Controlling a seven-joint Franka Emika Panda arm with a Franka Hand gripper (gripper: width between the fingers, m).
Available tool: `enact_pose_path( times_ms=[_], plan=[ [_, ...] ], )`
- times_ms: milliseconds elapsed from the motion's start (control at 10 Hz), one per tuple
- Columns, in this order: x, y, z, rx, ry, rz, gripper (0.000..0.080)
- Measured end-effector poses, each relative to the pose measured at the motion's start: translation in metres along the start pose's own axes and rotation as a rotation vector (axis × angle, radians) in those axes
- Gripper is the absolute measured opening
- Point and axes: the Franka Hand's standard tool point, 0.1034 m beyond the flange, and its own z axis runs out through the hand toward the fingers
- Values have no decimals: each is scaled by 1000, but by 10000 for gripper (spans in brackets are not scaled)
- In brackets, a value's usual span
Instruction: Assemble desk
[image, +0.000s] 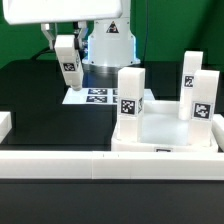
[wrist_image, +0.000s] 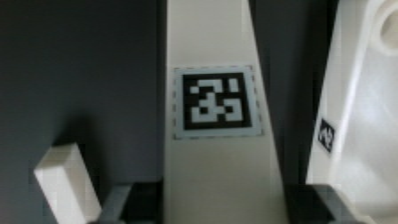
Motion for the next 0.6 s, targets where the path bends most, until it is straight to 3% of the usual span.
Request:
enact_pose_path(
  times_ms=[300,500,600],
  plan=[
    [-4,14,27,-37,-64,10,291],
    [0,21,33,-78,-31,-3,291],
    [-1,21,34,-76,-35,-3,304]
  ],
)
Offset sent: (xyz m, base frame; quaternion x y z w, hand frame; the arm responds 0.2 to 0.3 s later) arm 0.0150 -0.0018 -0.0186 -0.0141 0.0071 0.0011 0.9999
